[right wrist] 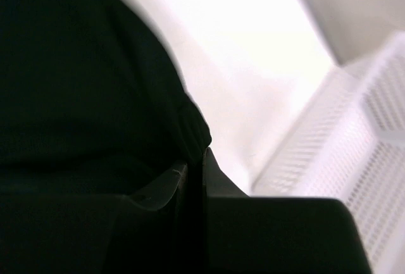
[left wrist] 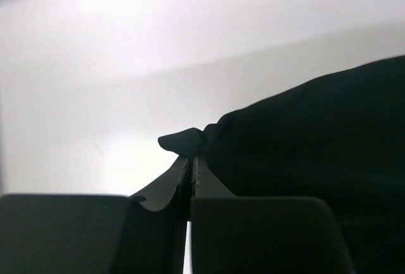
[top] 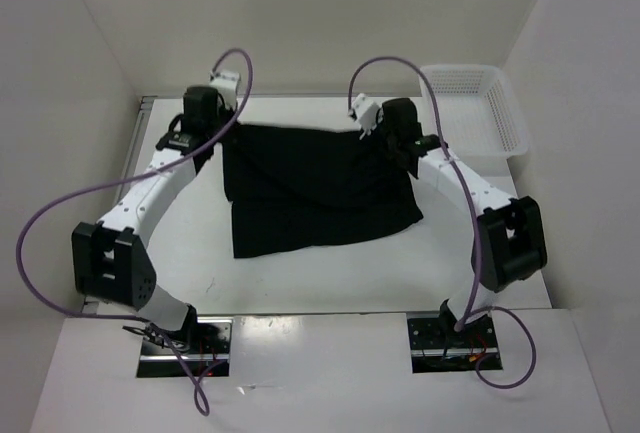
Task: Fold and stack the shorts
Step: Fold the shorts
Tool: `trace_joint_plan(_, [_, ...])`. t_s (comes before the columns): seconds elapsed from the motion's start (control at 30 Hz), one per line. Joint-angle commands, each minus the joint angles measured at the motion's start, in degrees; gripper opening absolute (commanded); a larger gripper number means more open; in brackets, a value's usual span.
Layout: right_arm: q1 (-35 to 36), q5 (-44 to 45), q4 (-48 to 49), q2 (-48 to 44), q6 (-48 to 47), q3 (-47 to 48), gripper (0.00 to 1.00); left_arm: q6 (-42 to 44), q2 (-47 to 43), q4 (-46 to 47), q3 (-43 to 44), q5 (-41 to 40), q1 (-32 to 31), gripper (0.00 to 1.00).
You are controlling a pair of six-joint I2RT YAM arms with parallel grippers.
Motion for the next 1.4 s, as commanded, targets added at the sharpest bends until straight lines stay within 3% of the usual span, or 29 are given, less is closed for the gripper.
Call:
trace_joint_plan(0.0, [-3.0, 9.0, 9.8, 4.1, 11.8, 9.4, 0.00, 0.2, 4.9, 13.9, 14.0, -7.1, 1.7, 0.00])
trace_joint_plan(0.03, [-3.9, 10.5, 10.4, 4.1, 13.5, 10.1, 0.00, 0.2, 6.5, 13.9, 18.2, -7.1, 1.7, 0.00])
trace_joint_plan(0.17, [-3.9, 13.0, 13.1, 3.5, 14.3, 8.0, 0.00, 0.2, 7.1, 12.7, 19.3, -5.0, 1.7, 0.00])
trace_joint_plan(0.33, [-4.4, 9.0, 12.6, -1.8, 10.1, 1.4, 0.00, 0.2, -1.3, 9.9, 1.8, -2.9, -1.0, 0.00])
trace_joint_plan(0.6, [-4.4, -0.4, 5.9, -6.6, -0.5, -7.6, 0.00, 0.2, -13.9, -1.4, -15.9, 3.9, -1.8, 0.00])
trace_joint_plan(0.77, [-4.4, -2.6, 3.3, -9.1, -8.7, -13.8, 0.00, 0.2, -19.7, -8.0, -20.9, 11.1, -2.3, 0.00])
trace_joint_plan(0.93, [-0.1, -4.3, -3.4, -11.4, -15.5, -19.1, 0.00, 0.2, -19.6, -15.0, -24.6, 21.7, -2.3, 0.07])
trace_joint_plan(1.03, [1.1, -3.8, -3.4, -12.0, -17.0, -22.3, 0.00, 0.2, -19.0, -16.2, -27.3, 21.8, -2.3, 0.10])
trace_joint_plan(1.1, [1.1, -3.8, -4.0, -12.5, -17.6, -23.1, 0.06, 0.2, -19.6, -16.2, -28.4, 20.2, -2.3, 0.12])
trace_joint_plan(1.13, [1.1, -3.8, -4.6, -12.5, -18.2, -23.8, 0.15, 0.2, -19.6, -16.7, -29.6, 18.9, -2.3, 0.15])
trace_joint_plan(1.17, [1.1, -3.8, -5.3, -12.5, -18.2, -23.8, 0.18, 0.2, -19.6, -16.7, -29.6, 18.4, -2.3, 0.16])
trace_joint_plan(1.2, [1.1, -3.8, -6.0, -13.1, -18.8, -23.8, 0.20, 0.2, -19.6, -17.4, -30.3, 18.4, -2.3, 0.22])
trace_joint_plan(1.27, [1.1, -4.5, -7.2, -13.1, -18.8, -23.8, 0.36, 0.2, -19.6, -19.3, -30.3, 18.4, -2.3, 0.40])
trace_joint_plan(1.33, [1.1, -6.1, -10.1, -13.1, -19.4, -22.8, 0.52, 0.2, -19.6, -22.7, -29.7, 20.0, -2.3, 0.52])
trace_joint_plan(1.37, [1.1, -6.8, -11.5, -13.7, -19.4, -22.0, 0.54, 0.2, -19.6, -23.7, -28.4, 20.0, -2.3, 0.54])
